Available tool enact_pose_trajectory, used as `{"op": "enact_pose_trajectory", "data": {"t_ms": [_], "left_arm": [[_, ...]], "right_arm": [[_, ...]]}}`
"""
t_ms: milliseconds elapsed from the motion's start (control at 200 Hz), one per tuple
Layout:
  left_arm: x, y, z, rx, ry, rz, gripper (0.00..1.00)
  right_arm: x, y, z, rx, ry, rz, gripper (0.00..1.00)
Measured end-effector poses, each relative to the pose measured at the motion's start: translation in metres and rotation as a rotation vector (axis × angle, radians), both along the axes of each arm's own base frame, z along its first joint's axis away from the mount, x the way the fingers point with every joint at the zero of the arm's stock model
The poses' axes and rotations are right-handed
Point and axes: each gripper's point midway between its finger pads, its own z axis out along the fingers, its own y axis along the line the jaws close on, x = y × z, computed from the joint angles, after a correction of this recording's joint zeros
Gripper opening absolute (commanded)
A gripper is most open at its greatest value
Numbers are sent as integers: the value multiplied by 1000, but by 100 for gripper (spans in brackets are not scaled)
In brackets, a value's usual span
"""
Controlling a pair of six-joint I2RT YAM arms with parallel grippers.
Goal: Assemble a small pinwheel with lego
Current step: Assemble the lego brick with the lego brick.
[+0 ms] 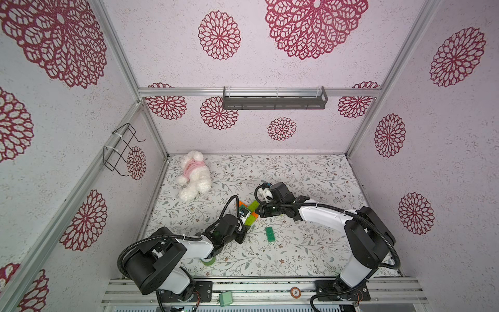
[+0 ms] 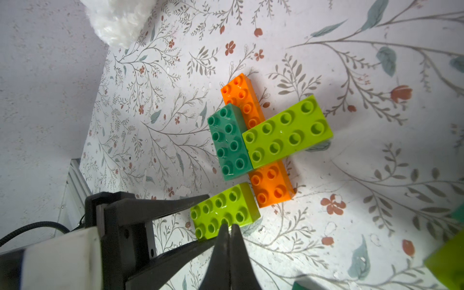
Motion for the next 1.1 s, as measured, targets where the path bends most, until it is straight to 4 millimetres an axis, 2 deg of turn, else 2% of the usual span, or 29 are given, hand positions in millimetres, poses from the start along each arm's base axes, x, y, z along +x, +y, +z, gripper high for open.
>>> {"op": "enact_pose_trajectory", "data": {"t_ms": [260,500,811,1101], "left_arm": [[5,-5,7,-30,-29,-29,13],[11,-2,-3,-13,-13,-14,13],[13,-4,-3,-15,-16,-13,13],[16,-4,-4,4,-6,-9,12]], "right_arm": [[-2,2,-12,-10,29,10,0],[4,8,-10,-1,24,14,0],[10,10,-28,-44,50,2,0],[20,10,-32,-90,47,-17,0]]}}
